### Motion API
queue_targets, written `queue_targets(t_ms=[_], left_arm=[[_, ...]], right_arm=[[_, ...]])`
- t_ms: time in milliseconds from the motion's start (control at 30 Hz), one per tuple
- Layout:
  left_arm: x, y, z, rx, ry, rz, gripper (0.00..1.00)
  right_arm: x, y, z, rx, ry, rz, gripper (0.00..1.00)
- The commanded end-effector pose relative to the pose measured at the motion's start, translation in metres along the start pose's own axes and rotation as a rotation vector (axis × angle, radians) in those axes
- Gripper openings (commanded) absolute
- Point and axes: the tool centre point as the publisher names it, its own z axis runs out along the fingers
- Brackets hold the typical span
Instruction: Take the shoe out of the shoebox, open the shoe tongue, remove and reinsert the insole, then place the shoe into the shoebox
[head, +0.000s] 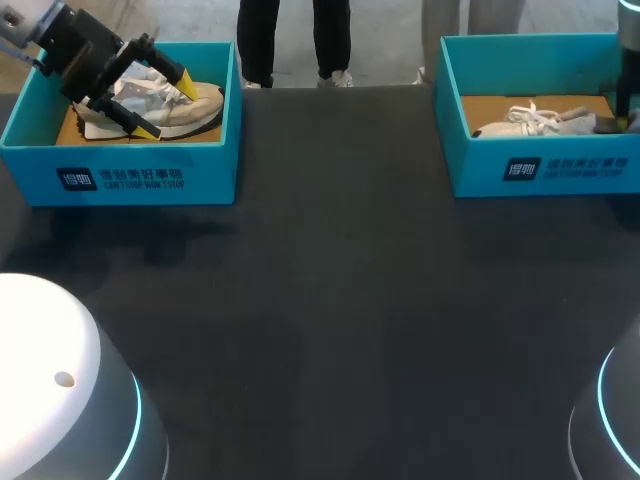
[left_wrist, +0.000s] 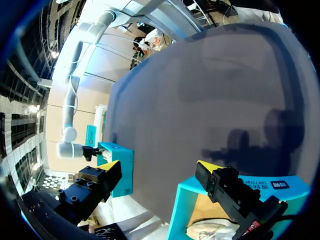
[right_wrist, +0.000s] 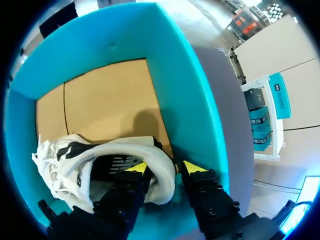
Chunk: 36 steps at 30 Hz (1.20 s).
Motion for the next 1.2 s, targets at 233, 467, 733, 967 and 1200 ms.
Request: queue_targets(t_ms=[233, 467, 733, 967, 1200], left_arm=[[0.000, 0.000, 0.000, -0.001, 0.003, 0.000, 1.00], [0.000, 0.000, 0.000, -0.001, 0.003, 0.000, 1.00], [0.000, 0.000, 0.000, -0.001, 0.003, 0.000, 1.00], [0.000, 0.000, 0.000, -0.001, 0.003, 0.000, 1.00], [-0.002, 0.000, -0.002, -0.012, 0.006, 0.013, 1.00]], right_arm=[[-0.013, -0.010, -0.049, -0.066, 0.030, 0.009, 0.44], [-0.013, -0.015, -0.078, -0.108, 0.085, -0.002, 0.44], [-0.010, -0.031, -0.099, -0.129, 0.117, -0.037, 0.47], [-0.007, -0.044, -0.109, -0.133, 0.142, -0.042, 0.48], [-0.004, -0.051, -0.111, -0.136, 0.154, -0.040, 1.00]])
